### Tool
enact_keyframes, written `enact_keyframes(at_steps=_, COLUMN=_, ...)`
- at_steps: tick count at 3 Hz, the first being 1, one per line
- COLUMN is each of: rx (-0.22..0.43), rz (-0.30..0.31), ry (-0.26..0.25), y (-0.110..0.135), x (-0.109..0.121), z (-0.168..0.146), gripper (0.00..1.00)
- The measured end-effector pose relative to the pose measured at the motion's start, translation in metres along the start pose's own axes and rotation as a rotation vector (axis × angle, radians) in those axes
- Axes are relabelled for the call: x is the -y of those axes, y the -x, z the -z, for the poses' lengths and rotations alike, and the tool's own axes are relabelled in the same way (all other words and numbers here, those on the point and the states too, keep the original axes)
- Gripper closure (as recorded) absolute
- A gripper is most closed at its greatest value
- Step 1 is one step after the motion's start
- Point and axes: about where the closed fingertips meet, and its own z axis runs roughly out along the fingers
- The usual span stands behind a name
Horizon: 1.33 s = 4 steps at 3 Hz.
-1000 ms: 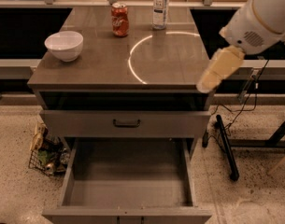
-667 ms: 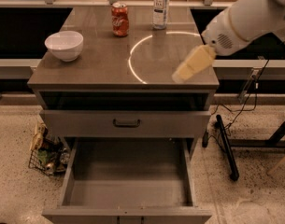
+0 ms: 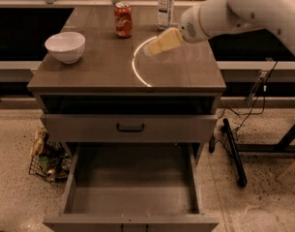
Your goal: Pick coke can
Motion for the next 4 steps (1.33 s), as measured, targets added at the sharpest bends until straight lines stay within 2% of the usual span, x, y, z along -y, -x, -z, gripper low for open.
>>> enact_keyframes(at_steps=1, rx=0.038, rz=-0.002, ry=-0.013, y=0.017, x=0.005, z=-0.011, gripper=0.0)
enact_keyframes(at_steps=2, rx=0.038, rz=-0.003, ry=-0.012, y=0.017, x=0.004, z=-0.011, gripper=0.0)
enact_keyframes(at_steps=3, rx=0.085, rz=0.013, ry=-0.016, y=0.022, x=0.007, z=-0.046, gripper=0.0)
enact_keyframes(at_steps=4, rx=0.191, rz=0.012, ry=-0.01, y=0.042, x=0.009, z=-0.103, gripper=0.0)
